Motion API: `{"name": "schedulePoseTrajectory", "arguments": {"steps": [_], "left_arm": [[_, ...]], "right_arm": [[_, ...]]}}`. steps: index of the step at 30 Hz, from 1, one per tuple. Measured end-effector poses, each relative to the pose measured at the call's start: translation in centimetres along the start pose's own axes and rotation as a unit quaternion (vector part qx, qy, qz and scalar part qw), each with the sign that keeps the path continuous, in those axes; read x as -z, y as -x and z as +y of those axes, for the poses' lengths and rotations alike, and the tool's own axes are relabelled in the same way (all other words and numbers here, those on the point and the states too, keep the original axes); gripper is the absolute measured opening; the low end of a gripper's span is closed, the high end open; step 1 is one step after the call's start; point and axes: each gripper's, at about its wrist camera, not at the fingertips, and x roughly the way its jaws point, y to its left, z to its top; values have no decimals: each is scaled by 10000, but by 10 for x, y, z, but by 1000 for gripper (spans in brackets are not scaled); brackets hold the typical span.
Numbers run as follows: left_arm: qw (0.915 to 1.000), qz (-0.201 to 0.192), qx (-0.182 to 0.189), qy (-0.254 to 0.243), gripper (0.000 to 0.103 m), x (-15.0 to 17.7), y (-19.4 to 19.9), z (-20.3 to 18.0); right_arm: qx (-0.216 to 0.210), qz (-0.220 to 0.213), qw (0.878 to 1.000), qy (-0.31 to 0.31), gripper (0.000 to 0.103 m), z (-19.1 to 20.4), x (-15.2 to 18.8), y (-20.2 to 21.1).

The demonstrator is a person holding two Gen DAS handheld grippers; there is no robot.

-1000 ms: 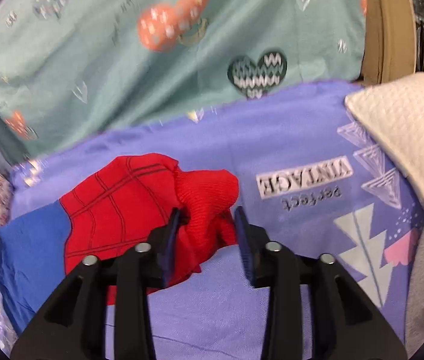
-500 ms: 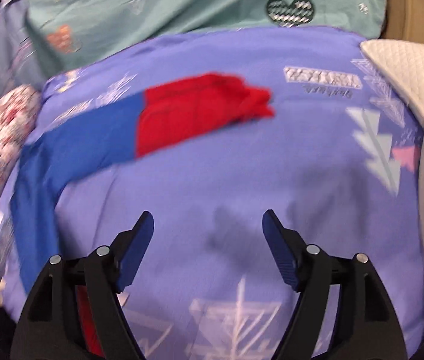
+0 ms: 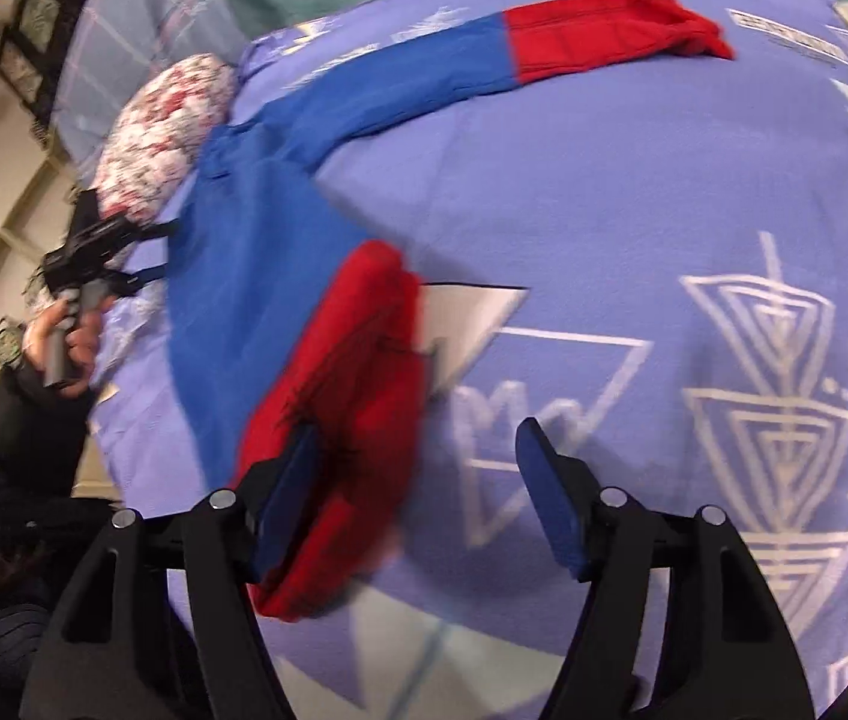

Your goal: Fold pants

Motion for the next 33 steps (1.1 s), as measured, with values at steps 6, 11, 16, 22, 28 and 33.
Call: {"name": "schedulePoseTrajectory", "arguments": {"steps": [6, 11, 16, 22, 28, 33], "left_arm": [[9997, -21, -46, -242, 56, -4, -21, -30], [9994, -262, 13, -209, 11, -5, -5, -37], [9970, -646, 321, -295, 11, 8, 35, -49], [9990, -439, -60, 9, 29, 11, 31, -24], [9972, -505, -77, 549, 64, 8, 29, 13], [9972, -346, 200, 640, 66, -5, 5, 8]], "right_arm": [[-119, 308, 9994, 41, 30, 18, -11, -28], [-169, -600, 9980, -120, 10, 22, -23, 25], [634, -2288, 9708, 349, 10, 50, -38, 131], [2955, -1948, 9348, 306, 70, 42, -43, 113], [2775, -1285, 9469, -995, 70, -47, -13, 92], [2399, -1210, 9430, -1965, 70, -89, 15, 92]]}}
